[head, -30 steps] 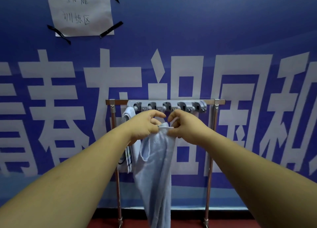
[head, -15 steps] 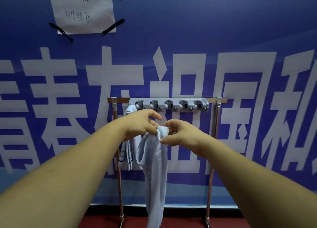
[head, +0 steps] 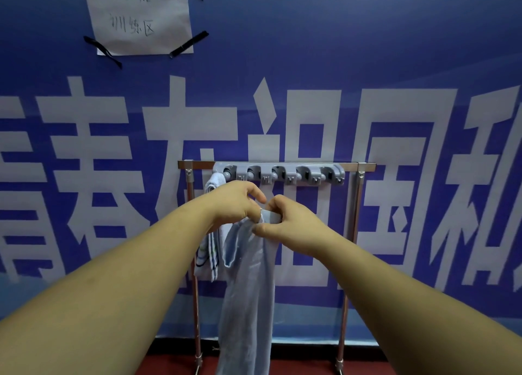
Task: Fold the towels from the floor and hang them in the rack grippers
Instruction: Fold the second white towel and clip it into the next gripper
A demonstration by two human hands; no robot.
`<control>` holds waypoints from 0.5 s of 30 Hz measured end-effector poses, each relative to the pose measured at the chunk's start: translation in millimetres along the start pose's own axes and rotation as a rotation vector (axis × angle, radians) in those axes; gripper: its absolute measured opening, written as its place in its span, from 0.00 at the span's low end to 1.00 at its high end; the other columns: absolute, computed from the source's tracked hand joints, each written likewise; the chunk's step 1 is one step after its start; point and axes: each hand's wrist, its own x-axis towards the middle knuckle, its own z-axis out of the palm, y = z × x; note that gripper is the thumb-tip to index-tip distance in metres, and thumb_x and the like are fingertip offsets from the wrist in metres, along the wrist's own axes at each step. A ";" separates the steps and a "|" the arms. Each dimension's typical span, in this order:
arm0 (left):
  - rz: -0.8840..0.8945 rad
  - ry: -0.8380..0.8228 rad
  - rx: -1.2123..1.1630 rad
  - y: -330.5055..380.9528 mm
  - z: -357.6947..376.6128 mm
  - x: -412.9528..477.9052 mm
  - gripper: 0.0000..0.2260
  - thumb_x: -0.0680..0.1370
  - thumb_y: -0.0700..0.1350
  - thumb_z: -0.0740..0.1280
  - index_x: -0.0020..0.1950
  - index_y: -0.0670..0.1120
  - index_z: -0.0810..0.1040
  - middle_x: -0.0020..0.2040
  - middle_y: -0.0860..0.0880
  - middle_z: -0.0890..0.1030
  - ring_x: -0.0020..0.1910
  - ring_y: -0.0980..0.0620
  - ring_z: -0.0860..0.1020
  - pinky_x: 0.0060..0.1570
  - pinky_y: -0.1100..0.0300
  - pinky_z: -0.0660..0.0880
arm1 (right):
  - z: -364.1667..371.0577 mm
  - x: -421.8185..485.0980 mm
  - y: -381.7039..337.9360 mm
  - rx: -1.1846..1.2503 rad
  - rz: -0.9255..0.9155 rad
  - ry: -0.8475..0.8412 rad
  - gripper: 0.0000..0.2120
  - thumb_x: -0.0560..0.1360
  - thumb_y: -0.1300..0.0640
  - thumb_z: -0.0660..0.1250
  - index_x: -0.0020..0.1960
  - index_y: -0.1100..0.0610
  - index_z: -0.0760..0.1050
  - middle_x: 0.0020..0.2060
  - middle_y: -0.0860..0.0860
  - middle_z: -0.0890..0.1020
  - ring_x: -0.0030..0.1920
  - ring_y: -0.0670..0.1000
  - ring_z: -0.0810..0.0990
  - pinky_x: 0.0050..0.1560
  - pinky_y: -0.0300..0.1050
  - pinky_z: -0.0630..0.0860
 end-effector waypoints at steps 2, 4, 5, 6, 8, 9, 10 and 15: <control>0.008 0.010 0.003 0.3 0.6 0.0 0.20 0.71 0.35 0.76 0.60 0.52 0.82 0.54 0.44 0.87 0.59 0.44 0.84 0.62 0.46 0.82 | -0.6 1.3 -1.2 -0.021 -0.005 0.037 0.12 0.77 0.45 0.72 0.53 0.49 0.74 0.45 0.48 0.81 0.41 0.47 0.80 0.39 0.45 0.79; 0.012 0.018 0.006 0.3 1.3 -0.6 0.19 0.72 0.35 0.76 0.59 0.51 0.83 0.54 0.45 0.86 0.58 0.45 0.84 0.62 0.46 0.82 | -1.9 2.4 -1.1 -0.027 -0.001 0.038 0.10 0.77 0.48 0.72 0.54 0.49 0.74 0.46 0.48 0.82 0.44 0.49 0.82 0.45 0.50 0.84; 0.016 0.021 0.007 0.3 1.5 -1.0 0.18 0.73 0.34 0.76 0.59 0.51 0.83 0.53 0.45 0.86 0.58 0.45 0.84 0.63 0.45 0.82 | -2.6 2.8 -0.8 -0.037 -0.003 0.027 0.11 0.76 0.49 0.73 0.55 0.49 0.75 0.46 0.48 0.82 0.45 0.50 0.83 0.47 0.52 0.85; 0.020 0.024 0.008 0.1 1.4 -1.2 0.18 0.73 0.34 0.76 0.58 0.51 0.84 0.53 0.45 0.86 0.58 0.45 0.84 0.62 0.45 0.82 | -3.1 3.0 -0.5 -0.043 -0.005 0.009 0.12 0.75 0.50 0.75 0.55 0.49 0.75 0.47 0.48 0.82 0.46 0.51 0.83 0.48 0.52 0.85; 0.026 0.028 -0.001 0.3 0.8 -2.3 0.17 0.73 0.33 0.75 0.57 0.50 0.84 0.53 0.45 0.86 0.57 0.46 0.85 0.61 0.46 0.83 | -3.7 2.7 0.4 -0.031 -0.004 -0.028 0.15 0.74 0.50 0.77 0.57 0.48 0.75 0.48 0.48 0.83 0.46 0.50 0.84 0.48 0.51 0.85; 0.030 0.028 -0.007 0.3 0.1 -3.1 0.17 0.74 0.32 0.74 0.58 0.50 0.85 0.53 0.45 0.86 0.56 0.46 0.85 0.60 0.47 0.83 | -3.8 2.8 1.4 -0.021 -0.005 -0.034 0.16 0.73 0.51 0.78 0.57 0.49 0.76 0.48 0.48 0.83 0.46 0.50 0.84 0.48 0.50 0.85; 0.031 0.028 -0.011 -0.1 -0.5 -3.8 0.17 0.74 0.32 0.74 0.58 0.50 0.85 0.53 0.45 0.86 0.56 0.46 0.85 0.60 0.48 0.84 | -3.7 2.8 2.5 -0.018 -0.010 -0.033 0.16 0.74 0.52 0.78 0.58 0.49 0.76 0.47 0.48 0.83 0.46 0.49 0.84 0.47 0.48 0.84; 0.048 0.028 -0.026 -2.8 -2.0 -5.4 0.18 0.73 0.31 0.74 0.58 0.50 0.85 0.55 0.44 0.87 0.58 0.45 0.85 0.63 0.44 0.82 | -3.0 2.9 6.7 -0.052 -0.032 0.035 0.09 0.78 0.56 0.74 0.56 0.50 0.79 0.43 0.46 0.83 0.42 0.45 0.82 0.42 0.42 0.79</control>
